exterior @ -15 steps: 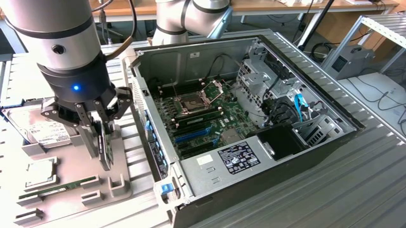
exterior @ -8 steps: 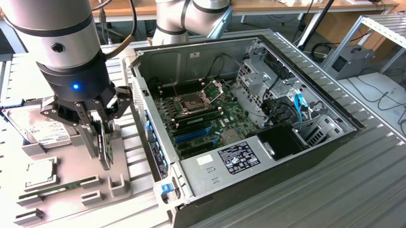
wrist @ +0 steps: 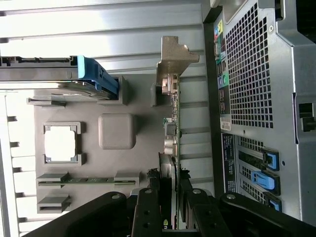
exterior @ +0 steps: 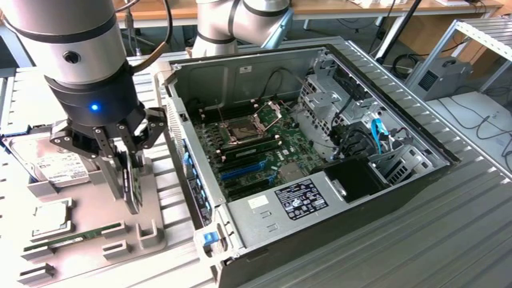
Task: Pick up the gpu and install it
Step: 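Pick up the gpu and move the gpu toward the slot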
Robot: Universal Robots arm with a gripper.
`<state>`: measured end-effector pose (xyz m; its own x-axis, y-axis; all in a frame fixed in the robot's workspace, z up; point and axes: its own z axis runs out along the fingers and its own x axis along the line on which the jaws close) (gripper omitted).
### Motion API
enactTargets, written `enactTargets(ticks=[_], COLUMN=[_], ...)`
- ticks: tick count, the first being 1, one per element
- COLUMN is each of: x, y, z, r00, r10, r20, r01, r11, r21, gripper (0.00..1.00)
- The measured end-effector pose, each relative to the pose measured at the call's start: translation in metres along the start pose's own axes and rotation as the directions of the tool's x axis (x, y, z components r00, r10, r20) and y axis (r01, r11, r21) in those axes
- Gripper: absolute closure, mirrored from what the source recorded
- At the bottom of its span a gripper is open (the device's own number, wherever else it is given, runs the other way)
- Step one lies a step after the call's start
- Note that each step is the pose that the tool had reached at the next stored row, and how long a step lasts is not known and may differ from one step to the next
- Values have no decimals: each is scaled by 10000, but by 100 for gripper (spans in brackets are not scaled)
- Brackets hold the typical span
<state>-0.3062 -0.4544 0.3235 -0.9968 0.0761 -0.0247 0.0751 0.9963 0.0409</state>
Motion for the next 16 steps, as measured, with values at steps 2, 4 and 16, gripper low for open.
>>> enactTargets(ticks=[2, 4, 16], x=[0, 0, -2], y=[0, 1, 3], z=[-7, -14, -65], r00=[10000, 10000, 10000], r10=[0, 0, 0], r20=[0, 0, 1], r01=[0, 0, 0], r11=[10000, 10000, 10000], r21=[0, 0, -1], gripper=[74, 74, 74])
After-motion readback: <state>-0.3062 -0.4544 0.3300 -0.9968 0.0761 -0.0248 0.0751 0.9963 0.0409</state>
